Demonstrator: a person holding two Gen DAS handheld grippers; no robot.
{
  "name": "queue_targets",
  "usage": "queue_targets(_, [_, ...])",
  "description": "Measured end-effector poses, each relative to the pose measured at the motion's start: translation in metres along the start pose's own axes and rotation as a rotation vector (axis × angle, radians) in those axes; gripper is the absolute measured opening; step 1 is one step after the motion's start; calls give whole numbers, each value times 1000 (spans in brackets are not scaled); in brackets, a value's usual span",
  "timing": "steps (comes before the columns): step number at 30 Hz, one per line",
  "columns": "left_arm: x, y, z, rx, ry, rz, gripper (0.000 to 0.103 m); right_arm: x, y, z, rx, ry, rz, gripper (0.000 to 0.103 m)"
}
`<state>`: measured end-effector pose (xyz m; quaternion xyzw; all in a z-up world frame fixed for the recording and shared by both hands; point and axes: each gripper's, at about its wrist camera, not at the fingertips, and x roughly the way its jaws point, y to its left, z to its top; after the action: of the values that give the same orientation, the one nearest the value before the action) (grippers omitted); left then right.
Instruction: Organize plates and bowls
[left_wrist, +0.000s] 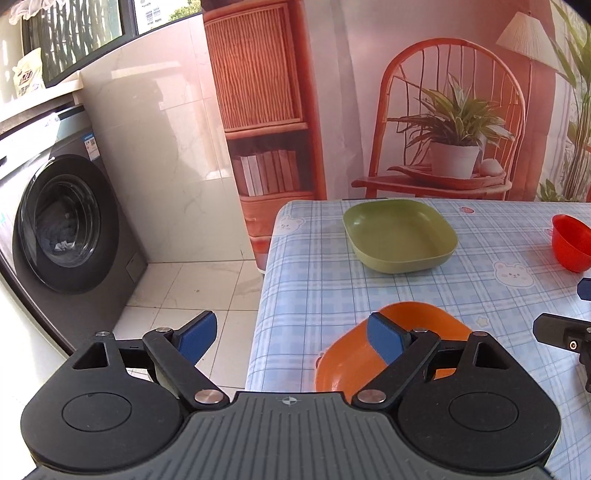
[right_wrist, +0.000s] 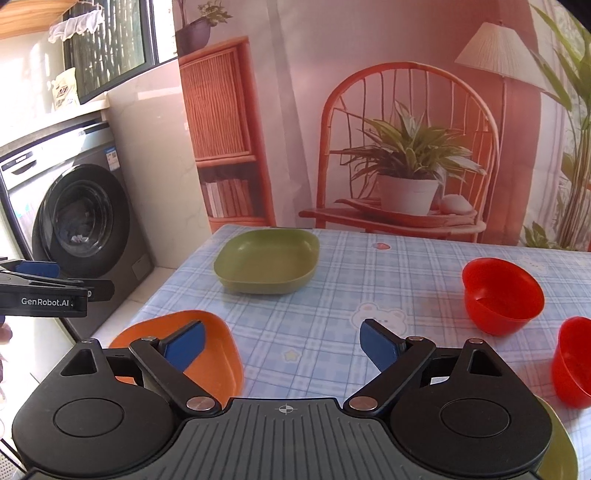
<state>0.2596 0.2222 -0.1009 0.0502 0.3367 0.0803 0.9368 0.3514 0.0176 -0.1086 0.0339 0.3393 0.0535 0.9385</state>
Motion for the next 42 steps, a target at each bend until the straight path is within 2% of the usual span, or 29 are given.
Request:
queue_targets(8, [28,2,-25,4,76,-49,88,37,11,-21,-37,107,39,79])
queue_targets(12, [32,3,-29,3,101,-70,84,49,14,-29,-49,155,46,56])
queue_targets(14, [32,4,-30,-11,104,-83,81,51,15,-32,-51,168,50,54])
queue_targets(19, [34,1,-33,-22,114,-108,64,53,19,-36,-86,177,50,37])
queue_targets(21, [35,-2,-35,-16,125,-103,61,52,19,-37,-95,171,58,33])
queue_targets(23, [36,-5,-36,-14,141,-97,56,51,19,-37,-89,174,76,30])
queue_targets(25, [38,-7,-38,-15,157,-92,42,50,19,-38,-84,175,82,30])
queue_targets(28, [36,-8,-39,-14,157,-74,31,49,19,-39,-71,176,99,29])
queue_targets(32, [31,-16,-39,23,167,-47,26,45,21,-40,-54,180,127,20])
queue_targets(33, [30,-18,-39,28,173,-50,21,43,21,-40,-49,182,129,20])
queue_targets(42, [15,-30,-33,14,178,-68,19,26,7,-38,14,165,127,12])
